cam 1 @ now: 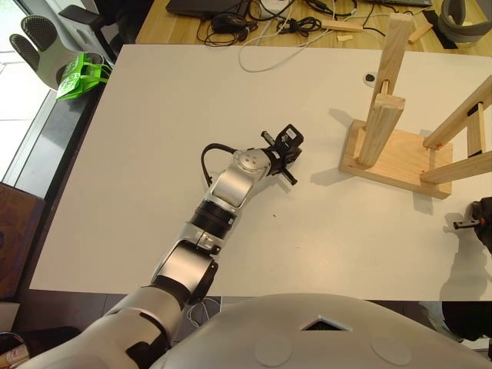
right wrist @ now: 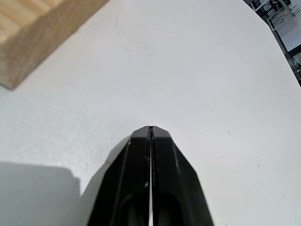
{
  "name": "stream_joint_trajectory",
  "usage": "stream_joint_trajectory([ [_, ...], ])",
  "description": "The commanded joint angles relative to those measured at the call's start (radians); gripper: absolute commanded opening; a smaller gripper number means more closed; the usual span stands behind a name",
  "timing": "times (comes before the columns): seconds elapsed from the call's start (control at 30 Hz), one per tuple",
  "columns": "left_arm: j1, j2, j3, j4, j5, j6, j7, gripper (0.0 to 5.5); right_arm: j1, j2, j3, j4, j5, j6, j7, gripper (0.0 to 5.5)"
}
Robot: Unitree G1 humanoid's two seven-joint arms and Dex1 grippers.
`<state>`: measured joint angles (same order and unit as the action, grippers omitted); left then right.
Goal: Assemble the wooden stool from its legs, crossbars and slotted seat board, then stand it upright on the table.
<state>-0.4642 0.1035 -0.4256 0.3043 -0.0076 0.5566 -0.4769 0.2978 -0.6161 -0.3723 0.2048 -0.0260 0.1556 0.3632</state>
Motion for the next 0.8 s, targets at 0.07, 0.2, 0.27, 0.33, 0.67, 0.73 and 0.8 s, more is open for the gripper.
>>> stream_joint_trajectory([
  [0.07,-0.042,-0.037,0.010,0.069,0.012,-0.021,-0.010,0.04,-0.078,-0.032,0.065,-0.025,-0.008,0.062,0.042,0.00],
  [0.2,-0.065,-0.060,0.006,0.114,0.027,-0.045,-0.014,0.04,-0.088,-0.046,0.094,-0.072,0.002,0.125,0.073,0.00],
  [0.27,-0.074,-0.067,0.010,0.142,0.036,-0.065,-0.009,0.04,-0.081,-0.044,0.102,-0.105,0.008,0.150,0.087,0.00],
  [0.33,-0.077,-0.070,0.016,0.159,0.041,-0.078,-0.007,0.04,-0.073,-0.041,0.106,-0.134,0.011,0.172,0.094,0.00],
  [0.67,-0.072,-0.107,0.051,0.228,-0.021,-0.192,-0.160,0.04,-0.006,-0.028,0.106,-0.231,0.014,0.229,0.107,0.00],
  [0.73,-0.079,-0.123,0.072,0.266,-0.042,-0.215,-0.183,0.04,-0.008,-0.027,0.108,-0.239,0.015,0.237,0.107,0.00],
  [0.8,-0.099,-0.143,0.093,0.321,-0.055,-0.242,-0.192,0.04,-0.005,-0.023,0.106,-0.249,0.017,0.243,0.105,0.00],
])
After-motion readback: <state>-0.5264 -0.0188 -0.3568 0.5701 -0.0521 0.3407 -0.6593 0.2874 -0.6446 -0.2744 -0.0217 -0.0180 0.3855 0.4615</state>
